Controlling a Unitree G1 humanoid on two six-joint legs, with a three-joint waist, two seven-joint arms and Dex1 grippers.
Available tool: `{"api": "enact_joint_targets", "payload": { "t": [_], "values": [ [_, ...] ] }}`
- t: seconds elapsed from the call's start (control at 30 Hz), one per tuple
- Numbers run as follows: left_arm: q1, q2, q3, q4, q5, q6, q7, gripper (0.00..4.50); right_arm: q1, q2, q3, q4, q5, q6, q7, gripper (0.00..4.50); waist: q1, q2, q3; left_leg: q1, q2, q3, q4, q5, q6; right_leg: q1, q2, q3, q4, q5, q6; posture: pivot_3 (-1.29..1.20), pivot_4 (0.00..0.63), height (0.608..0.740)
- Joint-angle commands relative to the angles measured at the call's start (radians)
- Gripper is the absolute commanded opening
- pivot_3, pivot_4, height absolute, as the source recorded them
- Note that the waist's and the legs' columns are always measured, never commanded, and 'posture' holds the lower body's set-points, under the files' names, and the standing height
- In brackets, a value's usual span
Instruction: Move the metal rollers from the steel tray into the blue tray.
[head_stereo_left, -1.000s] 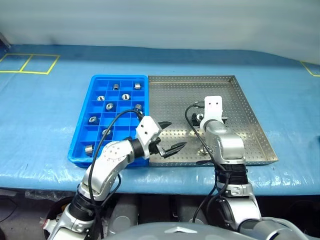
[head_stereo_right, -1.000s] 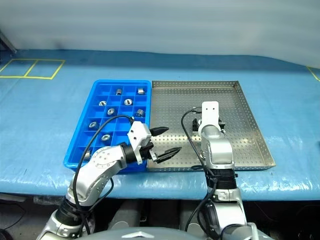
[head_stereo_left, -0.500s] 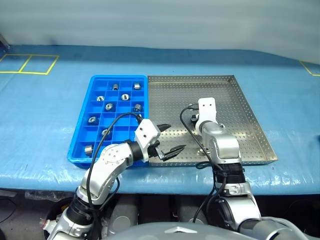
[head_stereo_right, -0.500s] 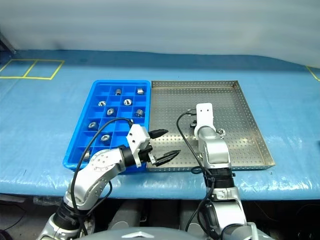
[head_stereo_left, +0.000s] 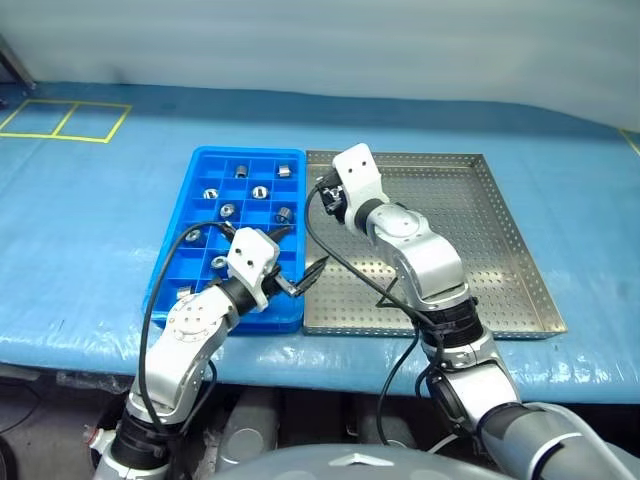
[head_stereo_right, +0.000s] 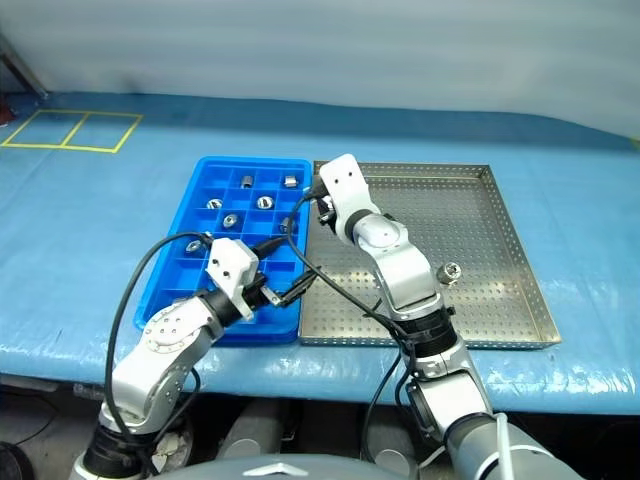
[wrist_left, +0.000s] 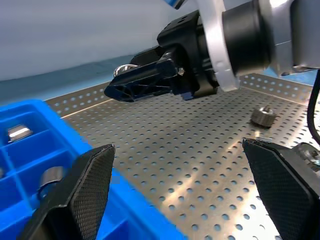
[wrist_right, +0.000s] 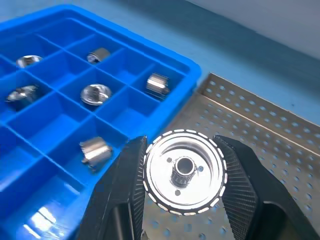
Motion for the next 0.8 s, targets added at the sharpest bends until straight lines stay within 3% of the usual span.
{"api": "enact_joint_targets", "payload": {
  "t": [0.03, 0.47, 0.8],
  "values": [
    [0.036, 0.009, 0.045, -0.095, 0.013, 0.002, 0.045, 4.50, -0.048, 0.010, 0.041, 0.006, 0.002, -0.062, 0.042, 1.71, 0.017, 0.000, 0.000, 0.000, 0.000, 0.000, -0.001, 0.000, 0.000, 0.000, 0.000, 0.000, -0.001, 0.000, 0.000, 0.39, 0.150, 0.740],
    [0.173, 0.039, 0.112, -0.220, 0.002, 0.043, 0.108, 4.50, -0.030, 0.100, 0.082, 0.145, 0.042, -0.158, 0.127, 1.71, 0.118, 0.000, 0.000, -0.003, 0.000, -0.002, -0.004, -0.001, -0.002, -0.001, 0.000, -0.004, -0.008, 0.000, 0.000, 0.48, 0.150, 0.740],
    [0.160, 0.045, 0.100, -0.209, -0.008, 0.052, 0.096, 4.50, 0.035, 0.067, 0.046, 0.116, 0.049, -0.137, 0.131, 1.71, 0.195, 0.000, 0.000, -0.014, -0.004, 0.001, -0.003, -0.002, -0.005, -0.013, 0.002, -0.006, -0.009, 0.001, 0.000, 0.45, 0.150, 0.740]
  ]
}}
